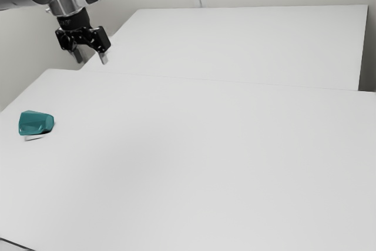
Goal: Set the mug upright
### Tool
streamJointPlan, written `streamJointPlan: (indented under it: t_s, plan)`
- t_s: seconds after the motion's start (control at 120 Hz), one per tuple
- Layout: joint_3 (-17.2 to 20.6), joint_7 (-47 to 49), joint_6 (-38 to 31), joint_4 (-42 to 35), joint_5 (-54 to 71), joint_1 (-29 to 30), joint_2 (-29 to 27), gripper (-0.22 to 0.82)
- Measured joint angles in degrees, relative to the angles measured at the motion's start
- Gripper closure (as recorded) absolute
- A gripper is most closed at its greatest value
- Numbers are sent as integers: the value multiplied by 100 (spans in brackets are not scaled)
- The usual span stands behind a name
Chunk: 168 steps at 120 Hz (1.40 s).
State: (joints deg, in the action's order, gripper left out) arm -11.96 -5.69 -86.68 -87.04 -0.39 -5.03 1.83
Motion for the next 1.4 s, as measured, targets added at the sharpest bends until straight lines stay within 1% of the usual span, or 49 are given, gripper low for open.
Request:
streamJointPlan:
  t_s: [0.1, 0.258, 0.417, 0.667, 0.808, 0.917, 1.1, 1.258, 1.4]
  plan:
    - [8, -13, 8, 12, 5, 562, 44, 2]
    - [-6, -147, -20, 144, 9, 1545, 282, 2]
    - [13, -483, -85, 467, -9, 2080, 697, 2]
    - [64, -1421, -630, 591, -349, 3201, 1283, 2]
    - [63, -2067, -861, 924, -922, 3871, 1803, 2]
    - [42, -2637, -1004, 1012, -1595, 4368, 1985, 2]
    - [-22, -3661, -1151, 1004, -2789, 5031, 2237, 2]
    - [17, -4498, -1177, 1040, -3519, 5437, 2533, 2]
    - [48, -5139, -1182, 1221, -3840, 5672, 2796, 2]
